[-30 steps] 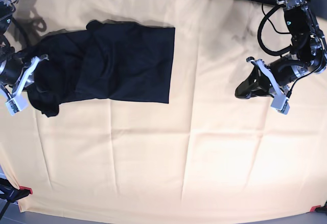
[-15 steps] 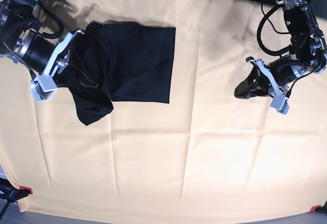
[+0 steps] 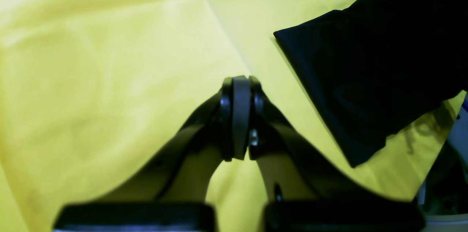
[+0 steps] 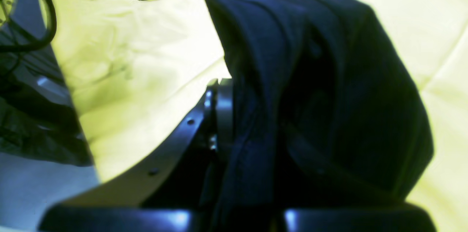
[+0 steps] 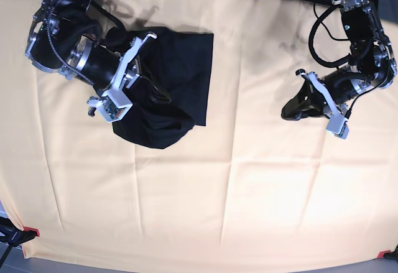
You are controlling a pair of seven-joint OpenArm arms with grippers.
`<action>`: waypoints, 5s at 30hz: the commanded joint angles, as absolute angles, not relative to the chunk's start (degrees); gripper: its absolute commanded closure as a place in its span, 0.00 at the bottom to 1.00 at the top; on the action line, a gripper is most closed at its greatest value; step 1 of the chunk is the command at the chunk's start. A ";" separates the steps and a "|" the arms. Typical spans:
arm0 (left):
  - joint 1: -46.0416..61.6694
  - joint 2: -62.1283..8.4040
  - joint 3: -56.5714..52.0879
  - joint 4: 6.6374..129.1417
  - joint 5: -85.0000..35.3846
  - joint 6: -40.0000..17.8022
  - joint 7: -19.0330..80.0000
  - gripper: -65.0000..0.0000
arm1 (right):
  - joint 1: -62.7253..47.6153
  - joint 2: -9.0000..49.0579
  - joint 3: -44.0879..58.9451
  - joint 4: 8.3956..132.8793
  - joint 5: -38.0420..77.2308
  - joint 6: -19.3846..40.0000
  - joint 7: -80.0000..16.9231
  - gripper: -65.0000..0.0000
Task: Fold the T-shirt properly
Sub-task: 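Fold the held end with the right gripper over onto the folded half, then tuck the loose shirt edges under the bundle with both grippers, then press and square the folded bundle with both grippers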
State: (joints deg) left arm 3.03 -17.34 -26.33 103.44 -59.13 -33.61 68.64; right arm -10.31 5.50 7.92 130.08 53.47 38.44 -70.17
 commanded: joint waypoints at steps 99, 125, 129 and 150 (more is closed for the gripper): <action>-28.75 -16.69 30.94 75.92 -13.65 -34.09 40.99 1.00 | -11.55 34.00 -0.10 117.62 40.23 26.59 -62.33 1.00; -22.17 -16.21 28.73 92.66 -56.05 -37.76 67.77 1.00 | -13.56 25.67 13.02 118.67 76.27 40.00 -68.25 1.00; -21.56 -16.19 28.73 92.68 -56.05 -37.76 67.75 1.00 | -14.02 23.97 13.02 118.67 76.09 40.00 -69.54 1.00; -14.02 -14.00 28.73 92.73 -51.03 -37.74 67.16 1.00 | -27.83 19.05 12.53 117.95 53.84 40.00 -66.17 1.00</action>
